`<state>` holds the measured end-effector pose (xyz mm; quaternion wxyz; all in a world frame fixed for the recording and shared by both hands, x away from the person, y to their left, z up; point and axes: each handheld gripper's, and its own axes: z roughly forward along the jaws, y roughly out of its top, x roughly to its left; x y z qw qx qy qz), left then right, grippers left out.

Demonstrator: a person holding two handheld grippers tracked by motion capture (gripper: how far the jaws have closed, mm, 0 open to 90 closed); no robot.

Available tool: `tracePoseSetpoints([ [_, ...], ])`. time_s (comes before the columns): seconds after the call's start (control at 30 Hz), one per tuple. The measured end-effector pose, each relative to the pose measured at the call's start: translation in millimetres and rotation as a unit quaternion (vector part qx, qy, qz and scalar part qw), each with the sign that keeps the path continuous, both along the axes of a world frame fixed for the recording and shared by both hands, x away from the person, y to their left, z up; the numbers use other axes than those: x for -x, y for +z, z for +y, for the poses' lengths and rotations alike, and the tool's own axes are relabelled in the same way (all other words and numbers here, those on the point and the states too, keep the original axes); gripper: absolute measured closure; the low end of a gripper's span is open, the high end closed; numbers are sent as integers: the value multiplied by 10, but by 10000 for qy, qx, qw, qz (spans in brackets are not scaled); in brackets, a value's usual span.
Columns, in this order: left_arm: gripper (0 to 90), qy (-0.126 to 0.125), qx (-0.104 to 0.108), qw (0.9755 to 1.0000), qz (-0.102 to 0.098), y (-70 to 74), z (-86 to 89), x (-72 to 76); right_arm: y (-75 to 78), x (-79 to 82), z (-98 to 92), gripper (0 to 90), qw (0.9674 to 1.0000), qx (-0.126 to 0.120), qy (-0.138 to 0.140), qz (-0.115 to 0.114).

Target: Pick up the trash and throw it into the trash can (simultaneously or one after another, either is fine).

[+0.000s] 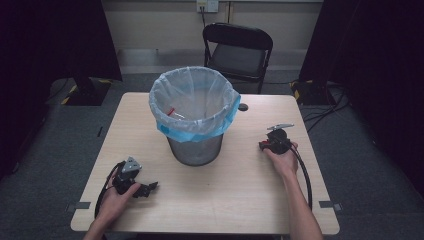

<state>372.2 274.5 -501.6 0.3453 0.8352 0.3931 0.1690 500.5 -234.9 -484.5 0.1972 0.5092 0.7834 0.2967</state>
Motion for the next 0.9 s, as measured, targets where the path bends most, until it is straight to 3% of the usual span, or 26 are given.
tracePoseSetpoints([
  [0.33,3,0,-1,10000,0,0,0,0,7,87,19,595,10000,-40,27,44],
  [0.53,3,2,1,10000,0,0,0,0,23,93,28,597,9995,-290,71,64],
  [0.9,3,3,2,10000,-1,0,0,0,243,157,77,598,9980,-599,97,-145],
])
